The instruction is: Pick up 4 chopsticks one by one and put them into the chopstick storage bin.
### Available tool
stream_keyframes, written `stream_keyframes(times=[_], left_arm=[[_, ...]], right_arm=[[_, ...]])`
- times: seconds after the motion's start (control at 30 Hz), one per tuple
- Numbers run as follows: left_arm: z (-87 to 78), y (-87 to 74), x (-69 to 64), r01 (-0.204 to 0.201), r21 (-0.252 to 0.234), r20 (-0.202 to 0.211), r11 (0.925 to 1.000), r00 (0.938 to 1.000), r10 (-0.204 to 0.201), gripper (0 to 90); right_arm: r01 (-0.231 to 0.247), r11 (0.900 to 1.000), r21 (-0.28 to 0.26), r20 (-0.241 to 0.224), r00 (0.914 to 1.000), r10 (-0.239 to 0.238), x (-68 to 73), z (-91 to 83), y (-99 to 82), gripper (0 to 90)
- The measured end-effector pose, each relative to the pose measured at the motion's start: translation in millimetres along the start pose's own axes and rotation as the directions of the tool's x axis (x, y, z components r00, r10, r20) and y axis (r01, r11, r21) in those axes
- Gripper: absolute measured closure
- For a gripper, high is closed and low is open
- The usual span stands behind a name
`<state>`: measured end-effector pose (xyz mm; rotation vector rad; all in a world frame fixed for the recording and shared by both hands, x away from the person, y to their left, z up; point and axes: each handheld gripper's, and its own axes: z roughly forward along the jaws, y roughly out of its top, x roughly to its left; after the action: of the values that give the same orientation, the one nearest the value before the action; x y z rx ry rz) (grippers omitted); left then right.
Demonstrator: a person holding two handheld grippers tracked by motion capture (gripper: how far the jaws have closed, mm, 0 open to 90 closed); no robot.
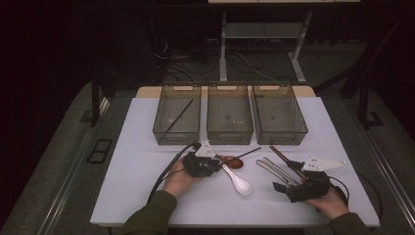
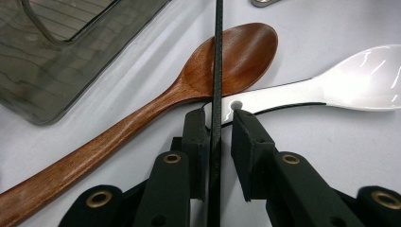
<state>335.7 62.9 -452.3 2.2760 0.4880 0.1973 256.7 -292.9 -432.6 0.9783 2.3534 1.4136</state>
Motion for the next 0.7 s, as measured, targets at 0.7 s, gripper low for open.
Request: stream_keyframes(times=[0.7], left_arm=[[-0.6, -0.4, 1.8, -0.02, 0.003, 0.004, 0.9998, 0.9998, 0.02, 83.9]], right_arm=[[0.002, 1.0, 0.004, 0.001, 1.0, -0.002, 0.9, 0.3, -0.1, 2.8]])
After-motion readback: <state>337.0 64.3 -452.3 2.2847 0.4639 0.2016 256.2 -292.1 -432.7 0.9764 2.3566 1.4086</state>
